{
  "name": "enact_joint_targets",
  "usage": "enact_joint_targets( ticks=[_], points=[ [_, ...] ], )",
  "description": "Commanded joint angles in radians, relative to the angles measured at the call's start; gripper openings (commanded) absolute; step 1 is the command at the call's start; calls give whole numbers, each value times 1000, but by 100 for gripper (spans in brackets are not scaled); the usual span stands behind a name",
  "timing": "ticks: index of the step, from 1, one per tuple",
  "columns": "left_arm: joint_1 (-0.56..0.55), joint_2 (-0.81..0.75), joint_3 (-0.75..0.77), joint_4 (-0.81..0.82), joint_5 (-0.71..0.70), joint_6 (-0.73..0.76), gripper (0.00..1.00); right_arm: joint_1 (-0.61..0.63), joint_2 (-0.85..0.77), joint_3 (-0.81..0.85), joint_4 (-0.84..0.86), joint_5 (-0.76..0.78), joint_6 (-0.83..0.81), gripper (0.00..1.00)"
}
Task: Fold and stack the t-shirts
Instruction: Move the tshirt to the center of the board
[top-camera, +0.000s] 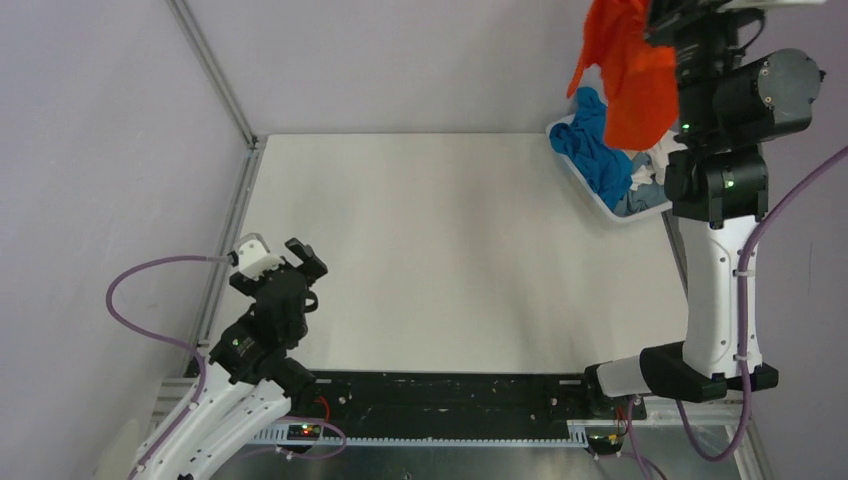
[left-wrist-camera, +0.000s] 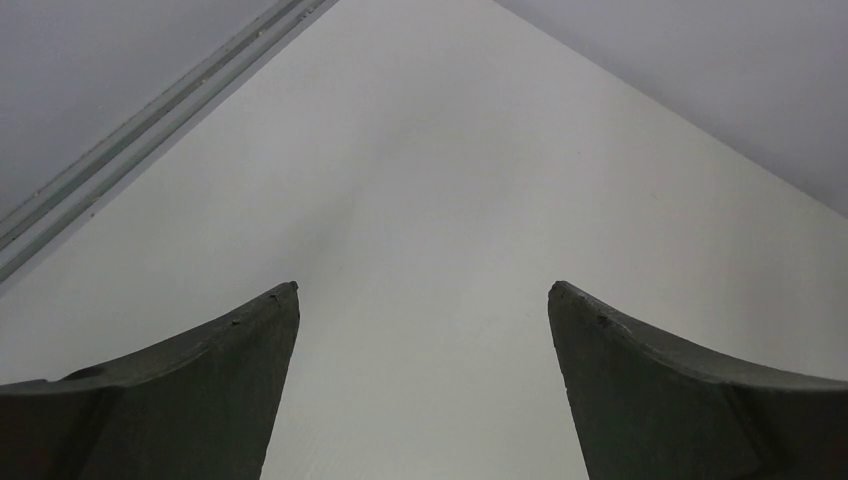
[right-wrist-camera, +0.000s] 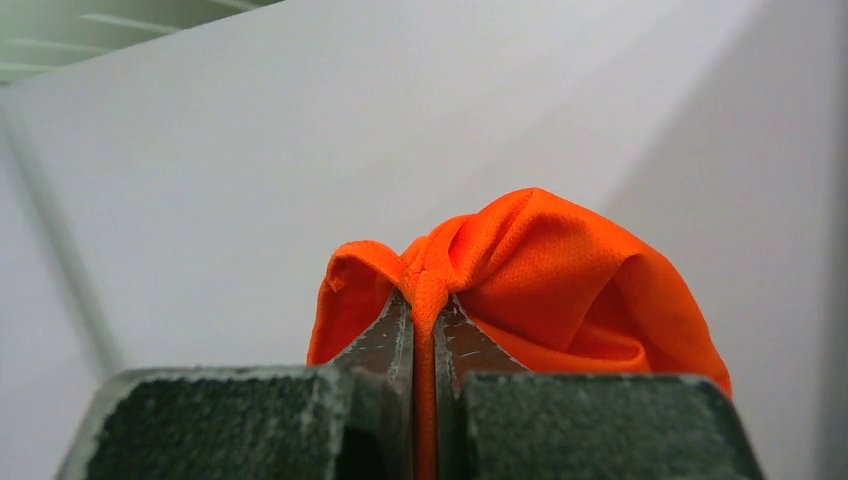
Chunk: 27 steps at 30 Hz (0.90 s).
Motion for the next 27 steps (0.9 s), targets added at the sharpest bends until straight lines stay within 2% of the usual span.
enact_joint_targets(
  ticks=[1, 5, 10, 12, 13, 14, 15, 16, 18, 20, 22, 23, 24, 25, 26, 27],
  points=[
    [-1, -5, 29, 30, 38, -13, 98, 187, 15, 61, -40, -73, -36, 0],
    [-2, -47, 40, 29, 105, -36, 98, 351, -13, -55, -66, -108, -11, 0],
    [-2, -126, 17, 28, 192, -49, 98, 547, -69, -241, -191, -91, -29, 0],
    [-2, -167, -7, 27, 229, -60, 98, 592, -142, -402, -195, -75, -23, 0],
    [-2, -192, -15, 27, 256, -66, 98, 602, -162, -535, -165, -52, -8, 0],
    [-1, -217, -33, 26, 268, -68, 98, 610, -202, -613, -144, -46, 30, 0],
    [-2, -227, -40, 24, 296, -72, 98, 610, -214, -761, -105, -38, 52, 0],
    [-2, -246, -57, 19, 308, -74, 98, 611, -226, -823, -97, -29, 96, 0],
    [-2, -264, -86, 12, 350, -90, 98, 614, -200, -1009, -105, -14, 158, 0],
    [-2, -260, -126, 11, 391, -126, 98, 619, -136, -1099, -118, -19, 183, 0],
    [-2, -223, -161, 13, 439, -174, 98, 623, -49, -1118, -180, -41, 186, 14],
    [-2, -202, -168, 15, 472, -200, 98, 626, -26, -1117, -240, -29, 198, 26],
    [-2, -146, -173, 16, 489, -207, 98, 627, 3, -1119, -264, -8, 222, 30],
    [-2, -115, -170, 25, 523, -215, 98, 632, 8, -1119, -303, 45, 243, 39],
    [-2, -41, -167, 31, 539, -215, 98, 635, 1, -1121, -317, 70, 254, 57],
    [-2, 1, -153, 43, 568, -210, 98, 641, -13, -1123, -335, 111, 272, 65]
  ],
)
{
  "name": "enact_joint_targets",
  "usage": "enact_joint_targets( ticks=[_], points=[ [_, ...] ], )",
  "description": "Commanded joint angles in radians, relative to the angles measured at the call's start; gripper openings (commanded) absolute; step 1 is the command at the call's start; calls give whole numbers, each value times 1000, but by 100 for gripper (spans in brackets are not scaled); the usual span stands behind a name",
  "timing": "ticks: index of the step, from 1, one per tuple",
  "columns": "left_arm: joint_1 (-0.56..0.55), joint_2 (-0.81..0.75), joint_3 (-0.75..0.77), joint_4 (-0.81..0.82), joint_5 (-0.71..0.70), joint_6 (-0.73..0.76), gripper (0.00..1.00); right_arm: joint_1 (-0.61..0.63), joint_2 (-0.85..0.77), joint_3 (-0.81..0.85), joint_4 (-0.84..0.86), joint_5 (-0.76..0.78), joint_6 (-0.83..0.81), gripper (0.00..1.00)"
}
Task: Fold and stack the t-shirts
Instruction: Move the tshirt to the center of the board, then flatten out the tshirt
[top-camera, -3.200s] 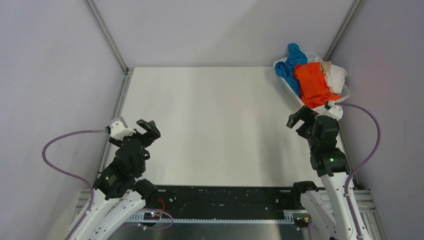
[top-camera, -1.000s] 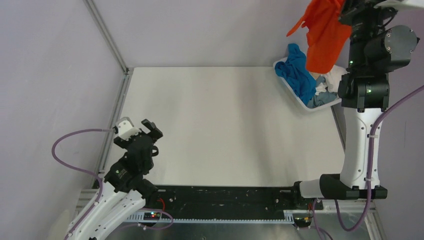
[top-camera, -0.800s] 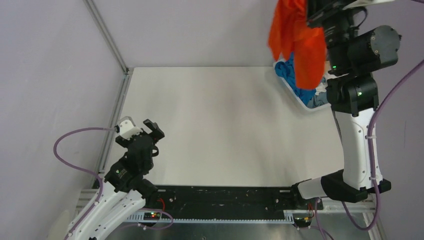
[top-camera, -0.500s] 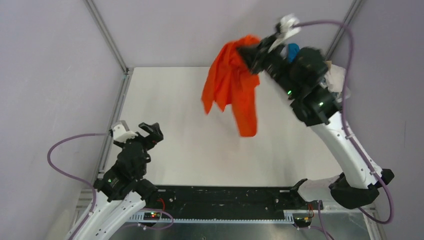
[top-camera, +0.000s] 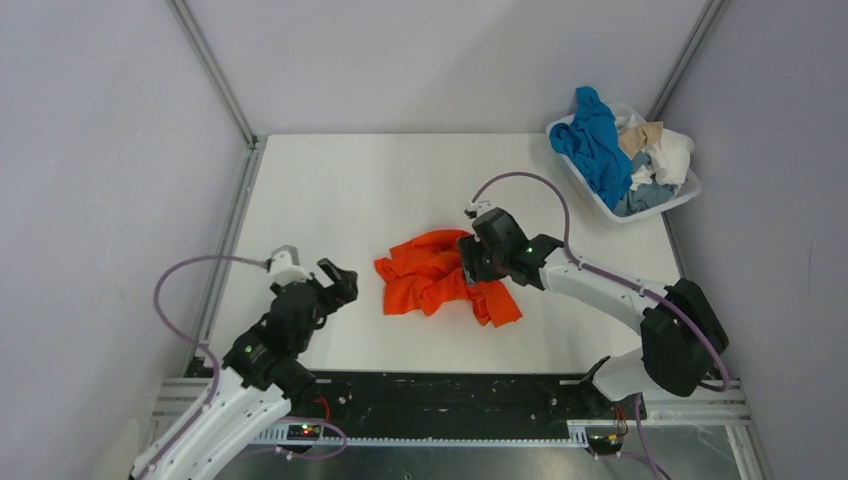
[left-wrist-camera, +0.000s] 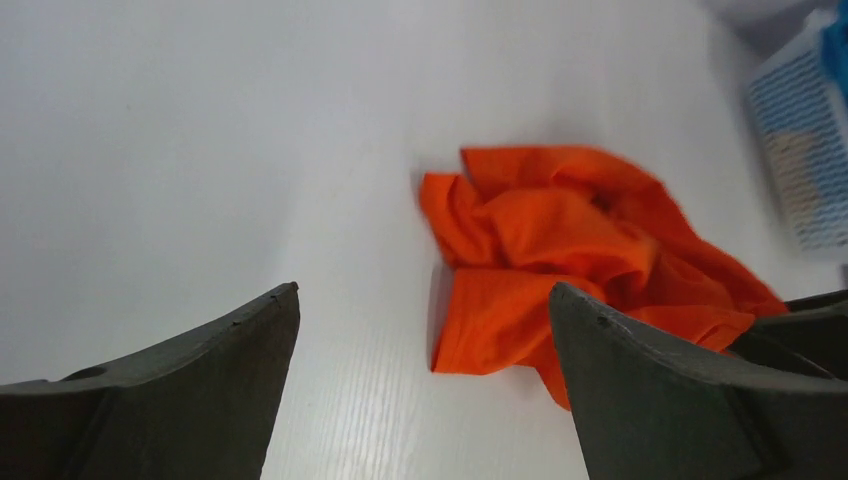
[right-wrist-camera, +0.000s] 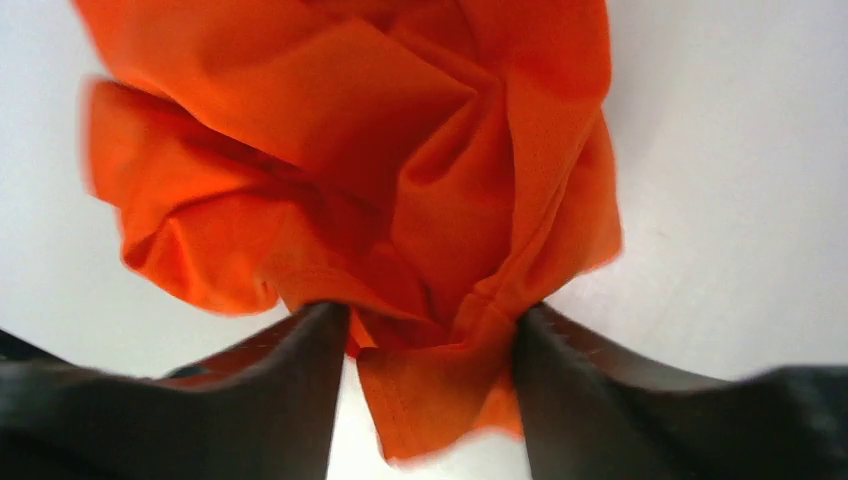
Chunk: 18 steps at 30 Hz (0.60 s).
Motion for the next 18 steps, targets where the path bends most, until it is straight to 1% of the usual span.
enact_joint_targets(
  ticks=[1, 3, 4, 6, 10, 11, 15, 17, 18],
  points=[
    [-3, 236, 25, 46, 144, -52, 98, 22, -86, 11, -72, 139, 90, 91],
    [-4, 353, 54, 69, 211, 1, 98, 25, -170, -8, -85, 176, 123, 98],
    [-5, 390, 71, 85, 234, 17, 98, 22, -223, -15, -92, 188, 151, 99],
    [-10, 516, 87, 100, 293, 50, 98, 6, -305, -46, -120, 225, 208, 99],
    [-26, 626, 76, 154, 385, 63, 100, -60, -450, -169, -187, 214, 309, 100],
    [-37, 636, 73, 183, 406, 61, 98, -80, -476, -190, -210, 219, 329, 99],
    [-81, 703, 78, 233, 384, 60, 95, -144, -631, -312, -303, 228, 394, 99],
    [-94, 753, 91, 254, 372, 61, 92, -166, -705, -362, -342, 209, 423, 99],
    [-97, 795, 98, 261, 368, 61, 88, -171, -750, -398, -350, 196, 431, 100]
  ],
)
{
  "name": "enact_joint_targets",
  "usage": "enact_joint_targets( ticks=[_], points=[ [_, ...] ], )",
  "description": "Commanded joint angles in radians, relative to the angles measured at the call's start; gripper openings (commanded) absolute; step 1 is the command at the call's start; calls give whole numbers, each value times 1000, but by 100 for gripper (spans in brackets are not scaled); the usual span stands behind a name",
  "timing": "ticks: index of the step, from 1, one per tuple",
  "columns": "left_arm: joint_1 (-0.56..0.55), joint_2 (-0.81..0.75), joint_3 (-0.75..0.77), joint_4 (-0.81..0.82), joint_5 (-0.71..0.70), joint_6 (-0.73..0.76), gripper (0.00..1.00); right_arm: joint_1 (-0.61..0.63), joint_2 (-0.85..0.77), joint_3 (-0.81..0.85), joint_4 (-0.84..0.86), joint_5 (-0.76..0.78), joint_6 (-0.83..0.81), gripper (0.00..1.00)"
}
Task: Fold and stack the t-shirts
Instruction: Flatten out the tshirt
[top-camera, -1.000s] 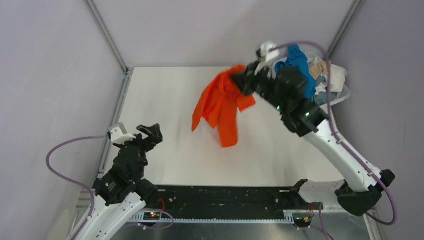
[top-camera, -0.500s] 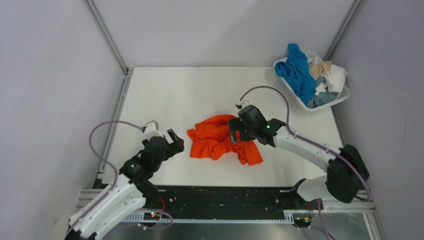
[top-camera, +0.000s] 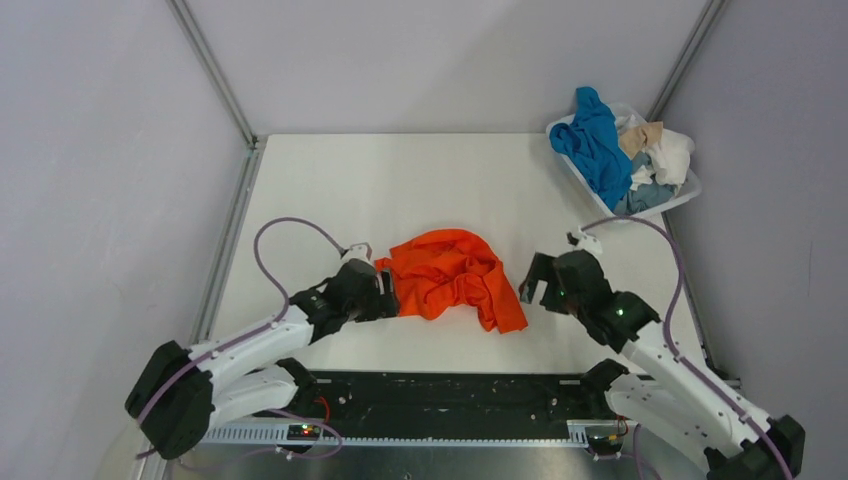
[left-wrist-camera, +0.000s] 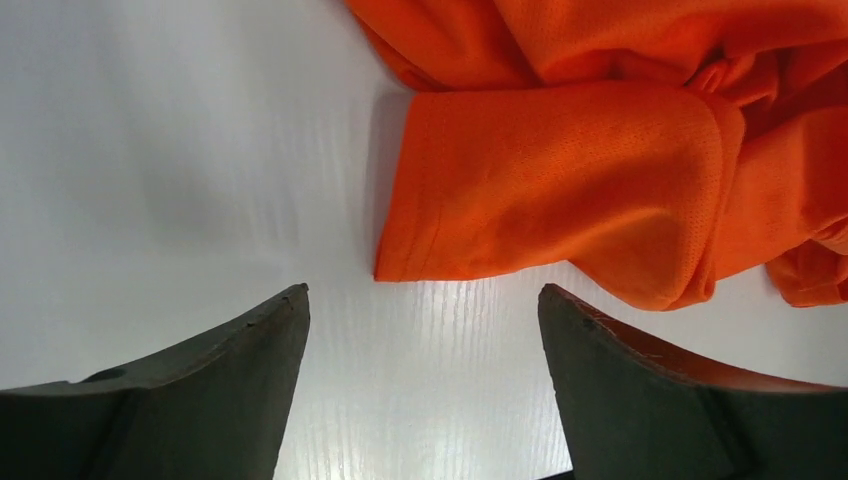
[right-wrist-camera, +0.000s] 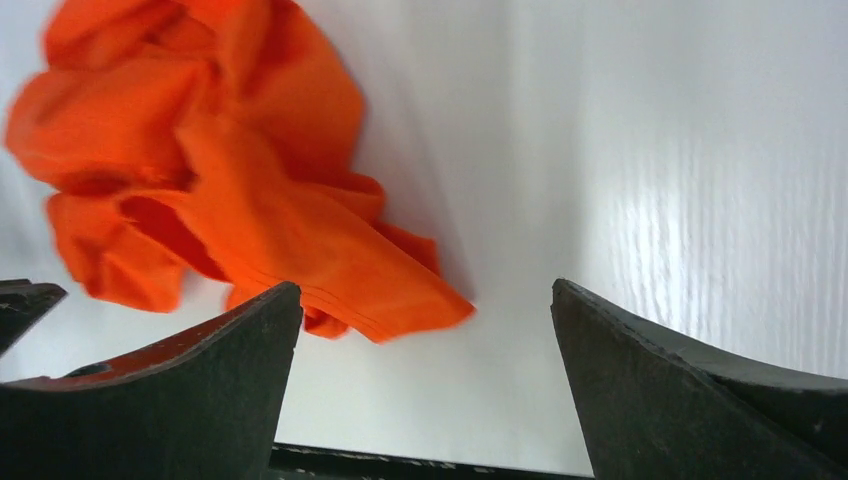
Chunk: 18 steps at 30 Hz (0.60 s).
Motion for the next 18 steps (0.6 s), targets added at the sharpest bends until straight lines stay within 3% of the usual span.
enact_joint_targets(
  ticks=[1, 5, 9, 11, 14, 18],
  points=[
    [-30, 105, 50, 97, 6, 18, 86, -38, -163, -93, -117, -33, 113, 99],
    [-45, 243, 98, 126, 3, 14, 68, -37, -263, -205, -93, -160, 134, 95],
    [-70, 337, 134, 143, -27, 14, 50, 20, -227, -274, -34, -221, 143, 91],
    [-76, 362, 140, 159, -37, 8, 36, 89, -154, -275, -12, -167, 161, 90],
    [-79, 373, 135, 193, -60, -8, 4, 203, -51, -260, 55, -65, 186, 89],
    [-79, 294, 91, 198, -123, -20, 0, 327, 87, -206, 111, 58, 149, 87]
  ],
)
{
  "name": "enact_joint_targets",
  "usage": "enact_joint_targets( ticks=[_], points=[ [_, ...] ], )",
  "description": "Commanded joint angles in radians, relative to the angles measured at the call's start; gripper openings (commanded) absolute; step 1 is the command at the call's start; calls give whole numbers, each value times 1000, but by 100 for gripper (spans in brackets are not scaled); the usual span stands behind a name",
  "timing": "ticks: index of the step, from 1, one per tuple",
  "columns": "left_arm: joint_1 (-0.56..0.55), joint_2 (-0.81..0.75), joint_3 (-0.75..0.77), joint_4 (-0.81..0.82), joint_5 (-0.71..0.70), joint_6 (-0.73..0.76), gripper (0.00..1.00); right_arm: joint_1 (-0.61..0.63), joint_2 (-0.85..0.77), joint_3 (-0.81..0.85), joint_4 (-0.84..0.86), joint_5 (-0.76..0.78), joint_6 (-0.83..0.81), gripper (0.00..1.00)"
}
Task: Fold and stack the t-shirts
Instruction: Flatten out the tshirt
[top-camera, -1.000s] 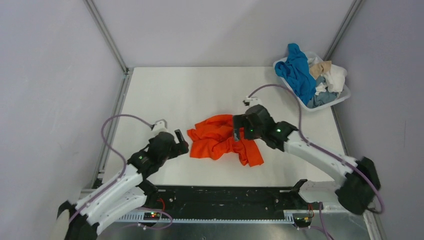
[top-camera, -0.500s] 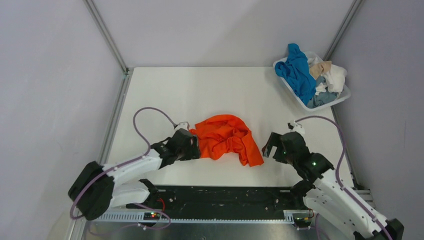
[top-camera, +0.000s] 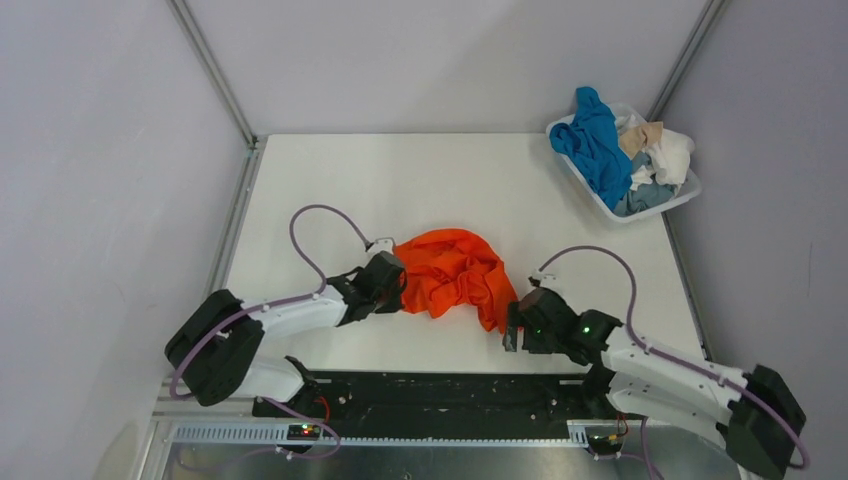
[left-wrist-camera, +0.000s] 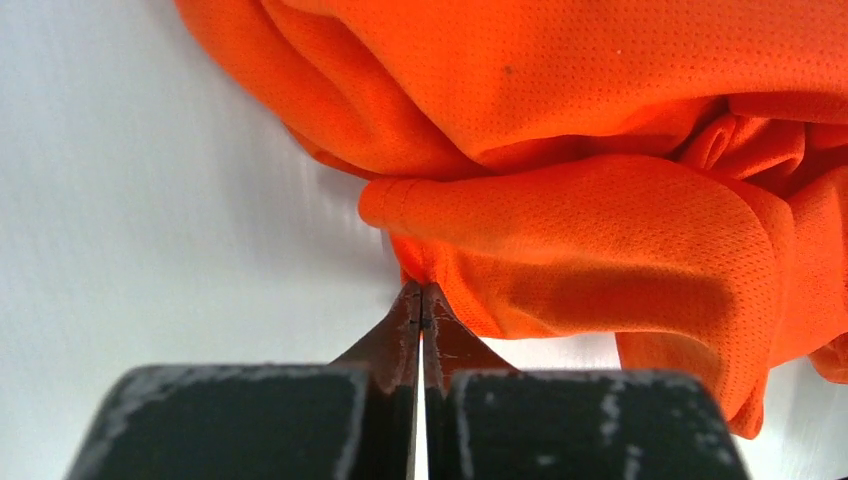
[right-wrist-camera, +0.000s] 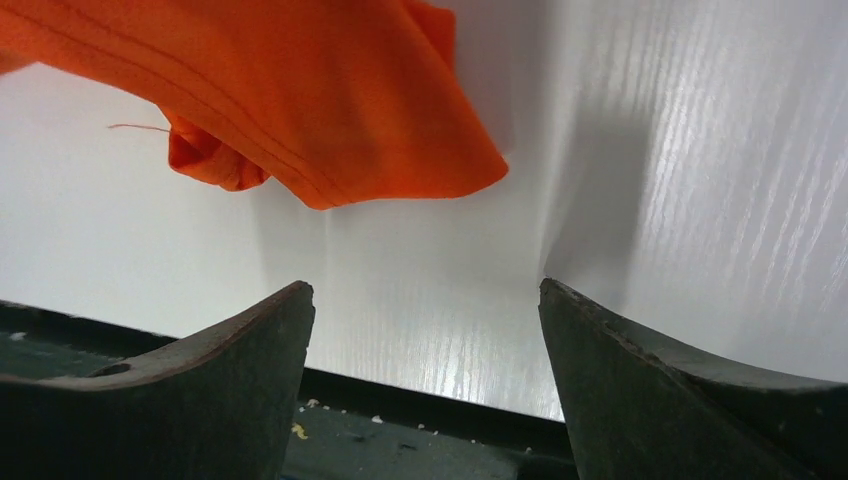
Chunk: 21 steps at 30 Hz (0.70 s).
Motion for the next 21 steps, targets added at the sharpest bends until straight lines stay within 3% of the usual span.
enact_joint_targets(
  ticks=[1, 4, 10, 14, 21],
  points=[
    [-6, -117, -52, 38, -110, -26, 0, 115, 121, 93, 96, 182, -2, 87],
    [-6, -236, -109, 37, -155, -38, 0, 174, 202, 127, 105, 269, -7, 86],
    [-6, -415, -185, 39, -135, -35, 0, 193, 350, 155, 247, 281, -22, 82],
    [-6, -449, -205, 38, -137, -49, 0, 173, 444, 197, 206, 336, 22, 61],
    [-6, -454, -193, 41, -172, -41, 0, 119, 409, 201, 12, 428, 95, 4]
  ],
)
